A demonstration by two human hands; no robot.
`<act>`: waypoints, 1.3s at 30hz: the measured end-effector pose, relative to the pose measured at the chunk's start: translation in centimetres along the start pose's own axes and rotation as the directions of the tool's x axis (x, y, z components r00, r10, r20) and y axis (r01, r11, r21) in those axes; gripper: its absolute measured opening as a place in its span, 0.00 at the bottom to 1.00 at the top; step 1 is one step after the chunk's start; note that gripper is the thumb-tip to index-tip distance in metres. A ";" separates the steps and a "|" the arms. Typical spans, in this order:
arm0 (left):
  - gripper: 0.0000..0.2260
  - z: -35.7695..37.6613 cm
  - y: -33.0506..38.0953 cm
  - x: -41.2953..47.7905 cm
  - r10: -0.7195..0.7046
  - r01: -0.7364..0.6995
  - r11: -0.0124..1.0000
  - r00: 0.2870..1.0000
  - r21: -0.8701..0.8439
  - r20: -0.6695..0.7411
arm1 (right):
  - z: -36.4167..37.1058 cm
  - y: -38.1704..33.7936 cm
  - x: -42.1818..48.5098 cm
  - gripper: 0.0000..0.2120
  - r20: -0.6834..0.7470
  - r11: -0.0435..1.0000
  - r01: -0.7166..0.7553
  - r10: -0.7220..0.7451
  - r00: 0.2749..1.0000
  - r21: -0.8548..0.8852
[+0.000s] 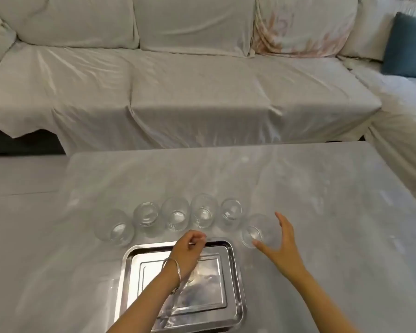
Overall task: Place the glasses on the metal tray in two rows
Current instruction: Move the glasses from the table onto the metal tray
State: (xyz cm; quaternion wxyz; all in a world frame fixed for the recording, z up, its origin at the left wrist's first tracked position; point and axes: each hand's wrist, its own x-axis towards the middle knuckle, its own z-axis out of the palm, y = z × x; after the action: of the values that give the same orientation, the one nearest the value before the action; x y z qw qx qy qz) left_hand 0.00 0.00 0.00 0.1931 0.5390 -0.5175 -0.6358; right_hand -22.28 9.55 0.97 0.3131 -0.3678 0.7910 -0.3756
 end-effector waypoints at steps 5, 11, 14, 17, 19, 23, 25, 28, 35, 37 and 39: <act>0.04 1.3 -3.5 4.1 0.064 -0.062 0.997 0.996 -0.039 0.058 | 2.5 3.6 2.7 0.42 -0.015 0.990 0.122 -0.122 0.992 0.076; 0.04 1.9 -5.8 6.0 0.162 -0.158 0.986 0.980 -0.047 0.113 | 3.1 5.2 3.4 0.41 -0.130 0.960 0.279 -0.276 0.952 0.009; 0.08 1.9 -5.9 5.6 0.209 -0.201 0.977 0.968 -0.071 0.139 | 2.5 4.8 2.4 0.40 -0.151 0.930 0.366 -0.365 0.919 -0.026; 0.09 2.1 -5.9 3.7 0.264 -0.262 0.965 0.949 -0.035 0.174 | 2.2 3.5 0.0 0.39 -0.208 0.909 0.411 -0.390 0.897 0.065; 0.09 2.5 -5.6 1.9 0.272 -0.271 0.962 0.938 -0.033 0.216 | 2.3 2.4 -1.7 0.39 -0.215 0.892 0.423 -0.387 0.897 0.159; 0.22 2.6 -5.1 -2.3 0.202 -0.157 0.977 0.893 -0.143 0.401 | 4.3 0.0 -5.0 0.36 -0.147 0.846 0.418 -0.391 0.908 0.330; 0.28 1.7 -5.0 -4.2 0.221 -0.092 0.947 0.882 -0.309 0.417 | 5.7 -1.3 -6.5 0.32 -0.121 0.825 0.411 -0.397 0.910 0.388; 0.24 -0.6 -5.3 -6.4 0.328 -0.182 0.877 0.903 -0.445 0.276 | 7.7 -2.8 -8.4 0.30 -0.048 0.805 0.405 -0.428 0.902 0.433; 0.25 -7.9 -6.4 -9.6 0.460 -0.433 0.770 0.886 -0.468 -0.062 | 11.8 -4.5 -12.1 0.29 0.352 0.875 0.342 -0.457 0.817 0.344; 0.25 -9.6 -6.6 -10.5 0.488 -0.483 0.774 0.867 -0.409 -0.099 | 13.1 -5.1 -12.7 0.29 0.423 0.893 0.338 -0.440 0.792 0.295; 0.27 -10.8 -7.0 -11.1 0.510 -0.511 0.781 0.854 -0.359 -0.107 | 14.1 -5.8 -13.1 0.29 0.466 0.896 0.325 -0.436 0.770 0.302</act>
State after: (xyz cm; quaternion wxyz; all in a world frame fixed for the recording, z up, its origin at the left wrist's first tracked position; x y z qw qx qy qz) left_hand 15.61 6.80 0.64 0.4578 0.3332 -0.5126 -0.6454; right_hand -2.41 12.49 1.23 0.4690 -0.5747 0.5412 -0.3960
